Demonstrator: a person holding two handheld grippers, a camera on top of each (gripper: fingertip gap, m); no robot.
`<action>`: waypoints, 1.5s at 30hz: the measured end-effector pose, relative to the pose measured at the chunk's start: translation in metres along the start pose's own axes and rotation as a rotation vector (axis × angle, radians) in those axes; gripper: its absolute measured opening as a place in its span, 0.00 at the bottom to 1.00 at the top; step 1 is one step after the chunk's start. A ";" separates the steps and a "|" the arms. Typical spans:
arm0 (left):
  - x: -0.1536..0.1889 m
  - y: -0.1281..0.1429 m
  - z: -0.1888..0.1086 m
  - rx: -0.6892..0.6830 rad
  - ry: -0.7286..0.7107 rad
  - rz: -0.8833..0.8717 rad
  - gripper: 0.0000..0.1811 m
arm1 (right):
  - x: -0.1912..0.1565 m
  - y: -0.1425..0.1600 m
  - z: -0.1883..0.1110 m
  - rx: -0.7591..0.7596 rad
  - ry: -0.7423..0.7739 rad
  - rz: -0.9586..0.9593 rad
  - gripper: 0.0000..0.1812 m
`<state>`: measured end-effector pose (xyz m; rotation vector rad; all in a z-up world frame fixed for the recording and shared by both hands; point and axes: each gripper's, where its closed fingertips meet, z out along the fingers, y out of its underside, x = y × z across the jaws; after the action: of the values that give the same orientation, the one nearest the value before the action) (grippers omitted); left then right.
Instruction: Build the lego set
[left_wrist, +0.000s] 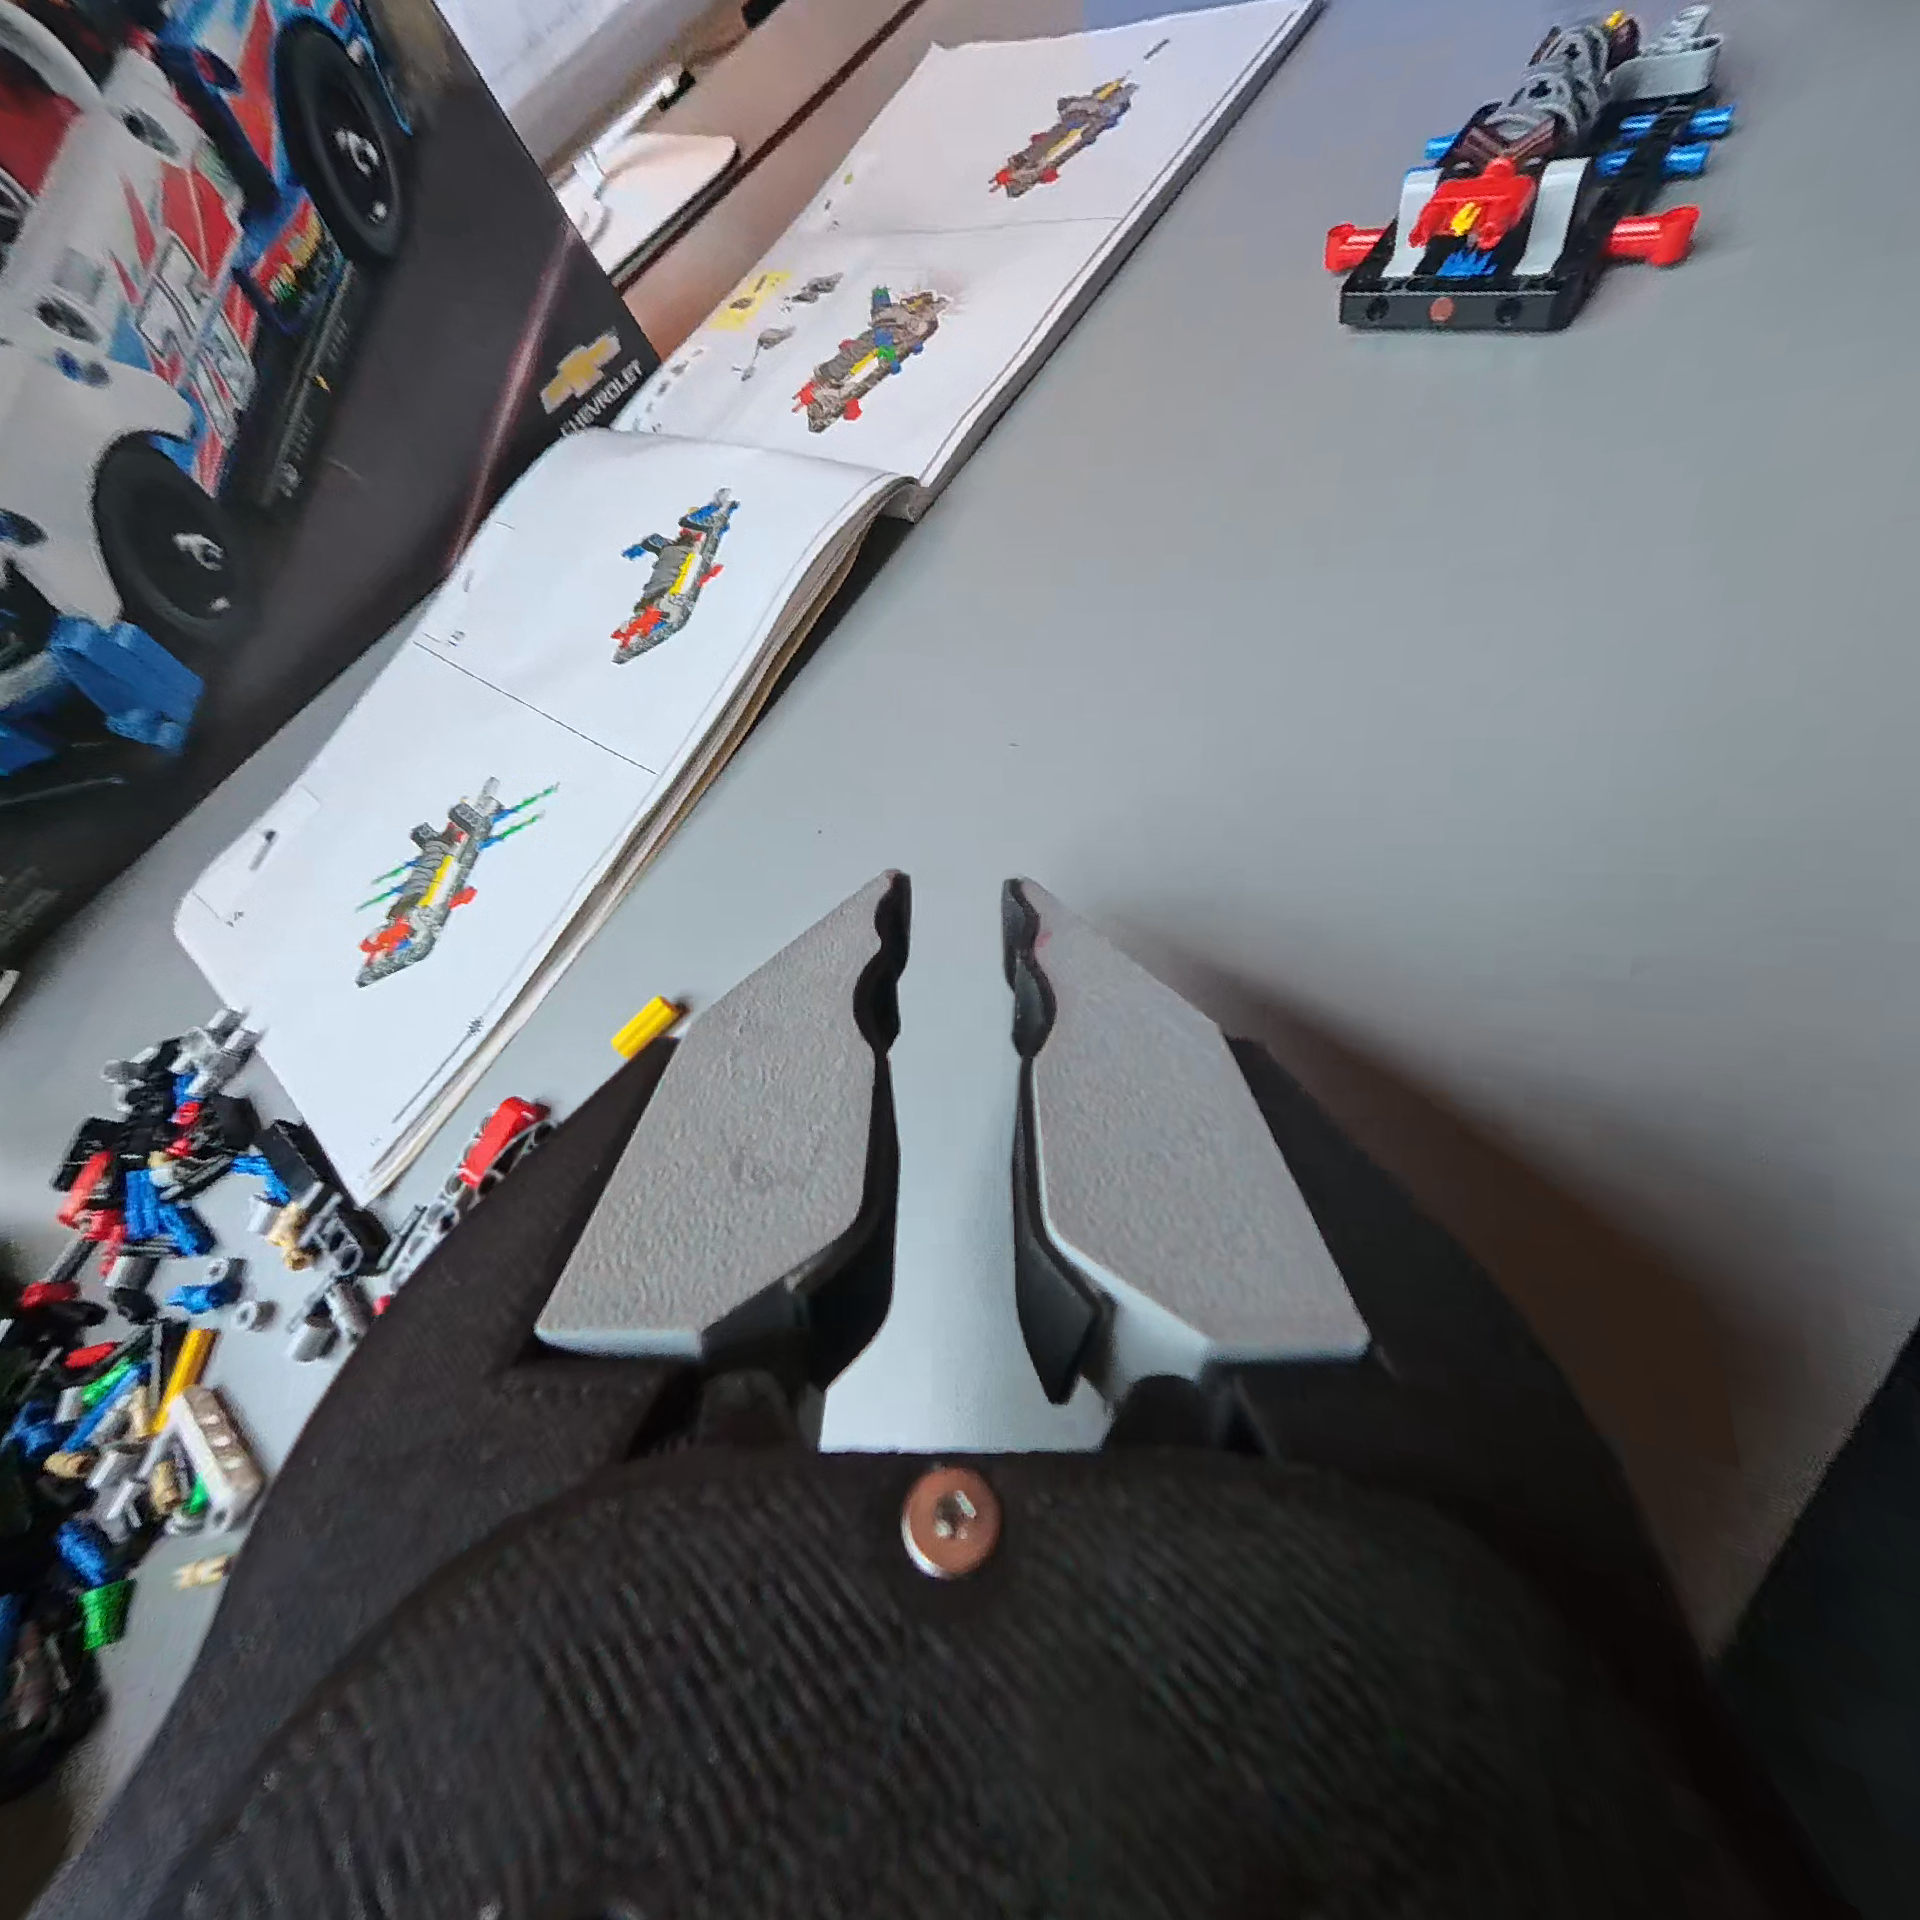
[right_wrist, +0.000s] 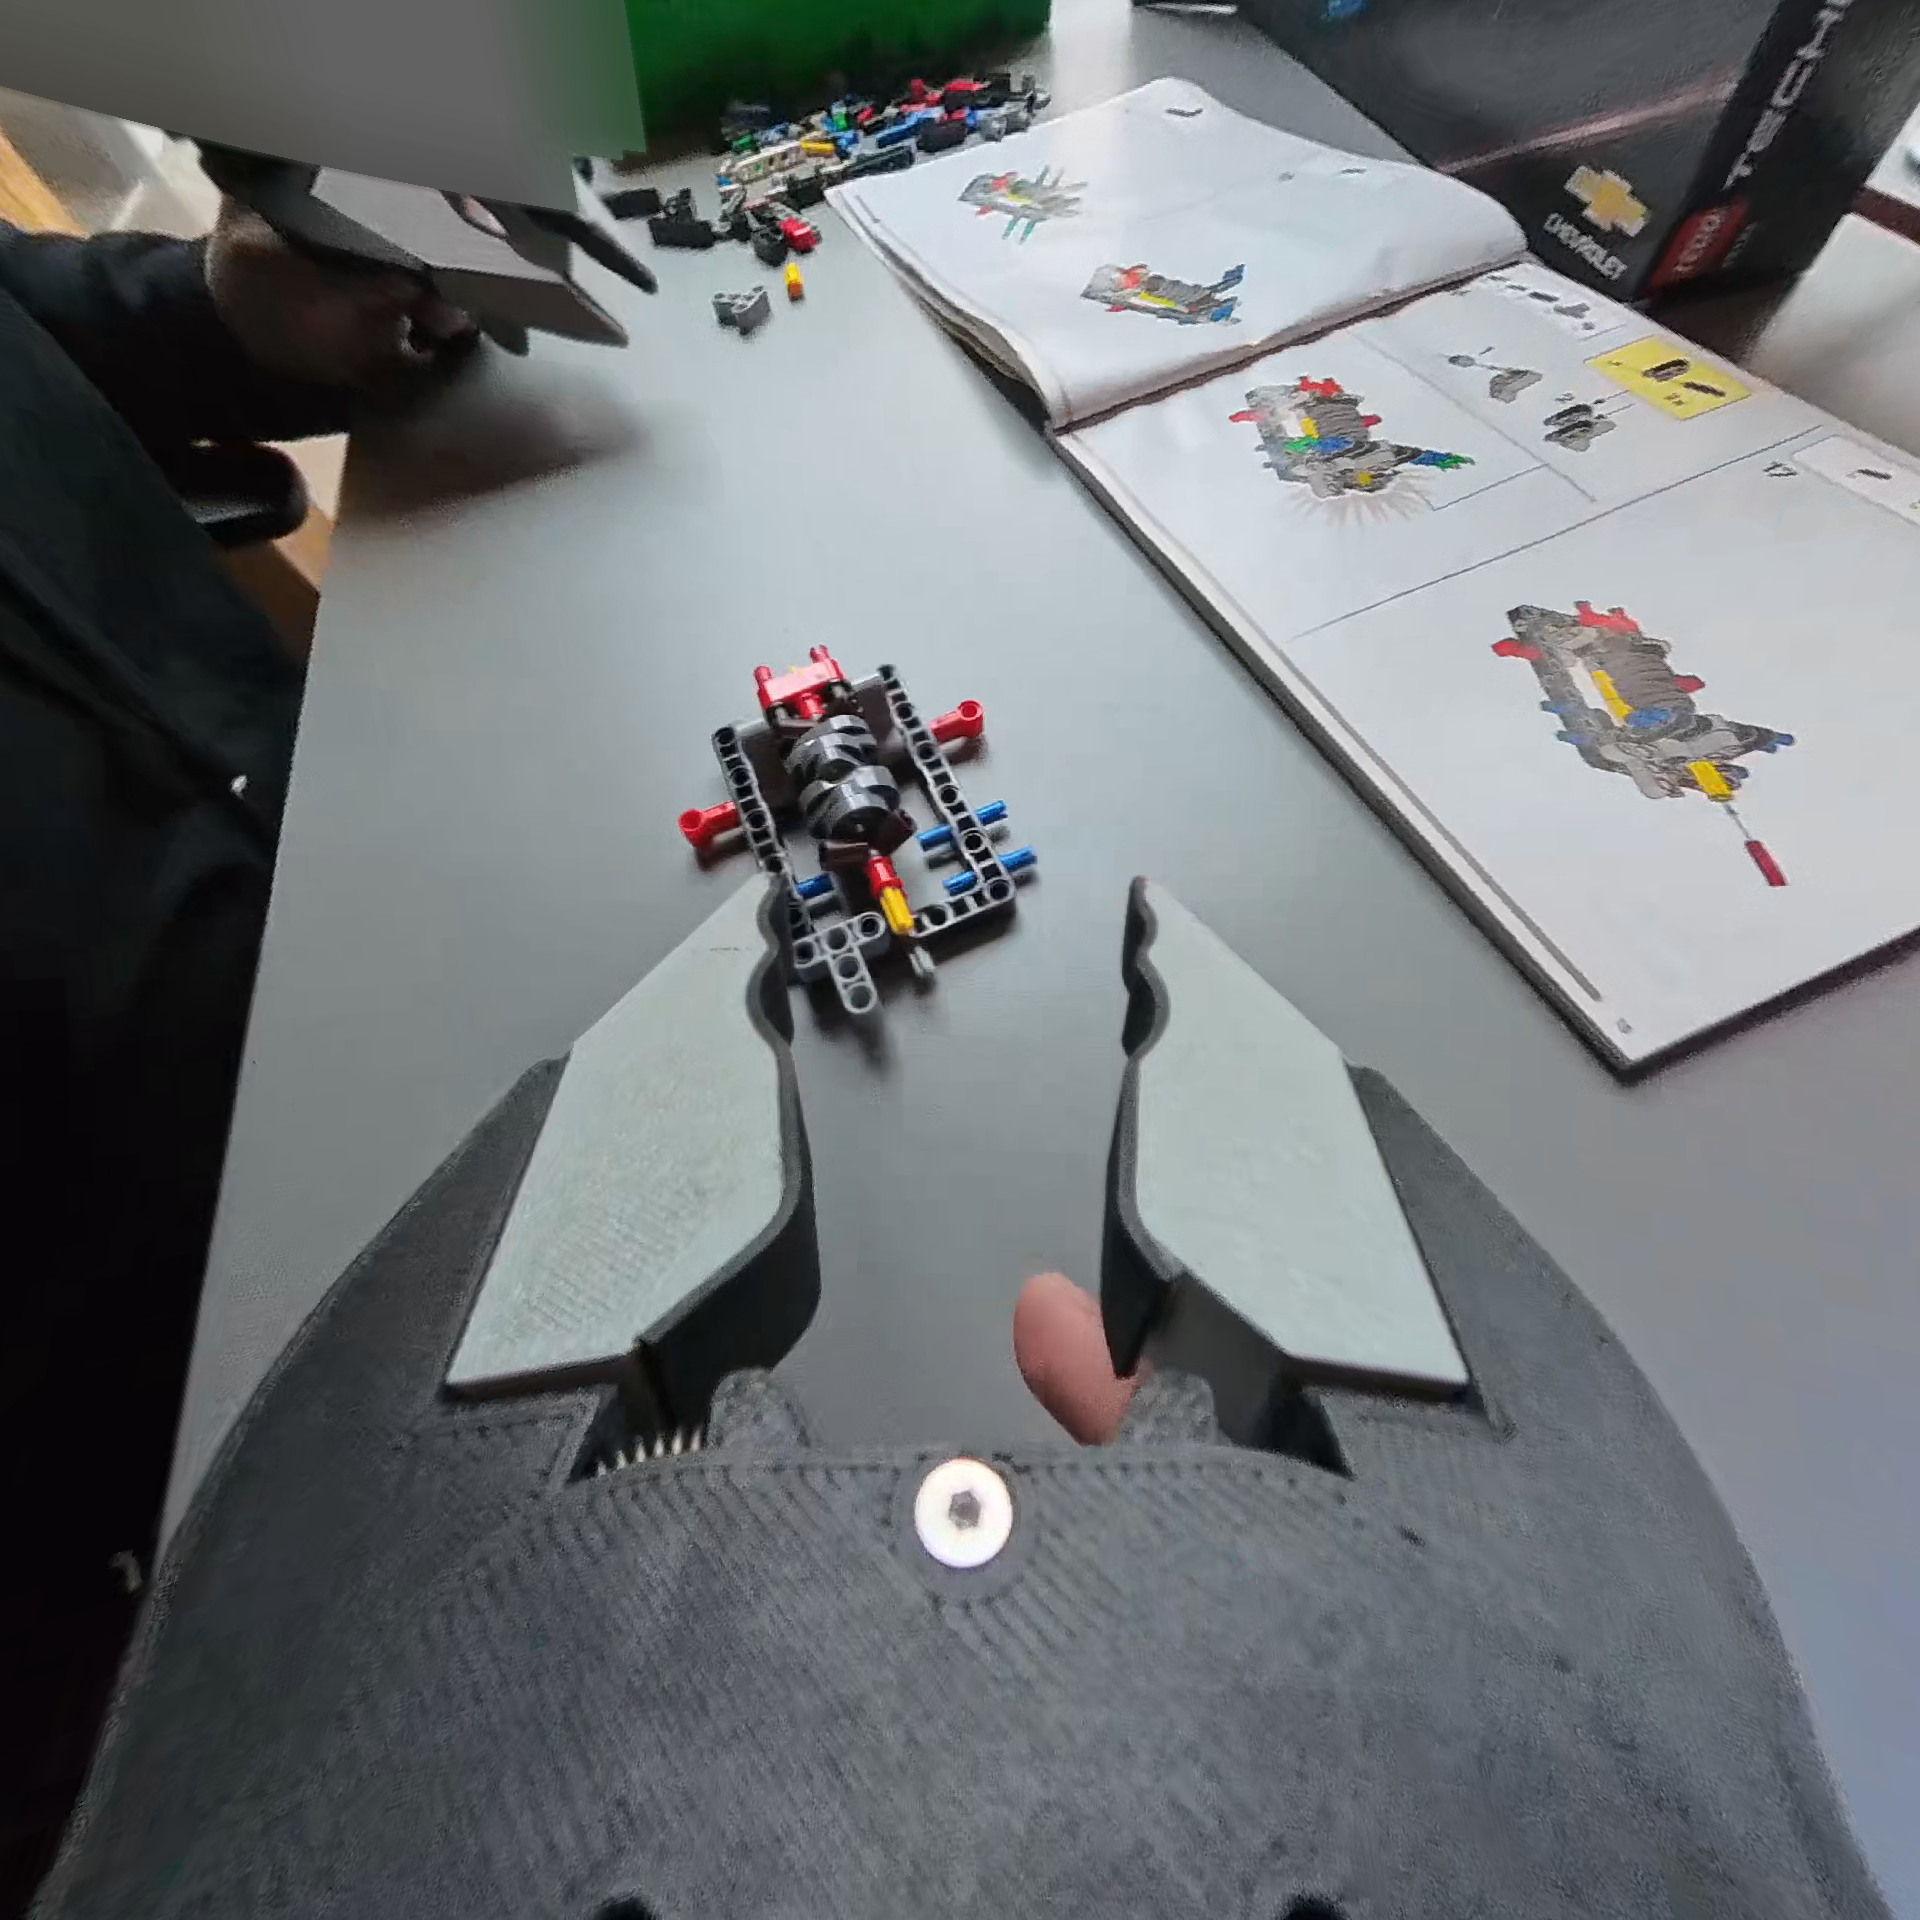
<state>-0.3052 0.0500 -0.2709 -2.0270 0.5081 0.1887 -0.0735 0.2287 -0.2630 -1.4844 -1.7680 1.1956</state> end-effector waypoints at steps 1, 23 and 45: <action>-0.001 0.002 0.001 -0.012 0.007 -0.021 0.10 | 0.008 0.000 -0.003 0.026 0.039 -0.005 0.34; -0.019 -0.006 -0.006 0.037 -0.202 0.055 0.00 | 0.030 -0.013 -0.006 0.085 0.294 -0.169 0.44; -0.014 -0.022 -0.017 0.179 -0.054 -0.089 0.00 | 0.089 -0.007 -0.022 0.008 0.644 -0.146 0.43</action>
<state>-0.3103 0.0481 -0.2402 -1.8605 0.3860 0.1379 -0.0809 0.3202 -0.2595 -1.4851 -1.3886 0.5542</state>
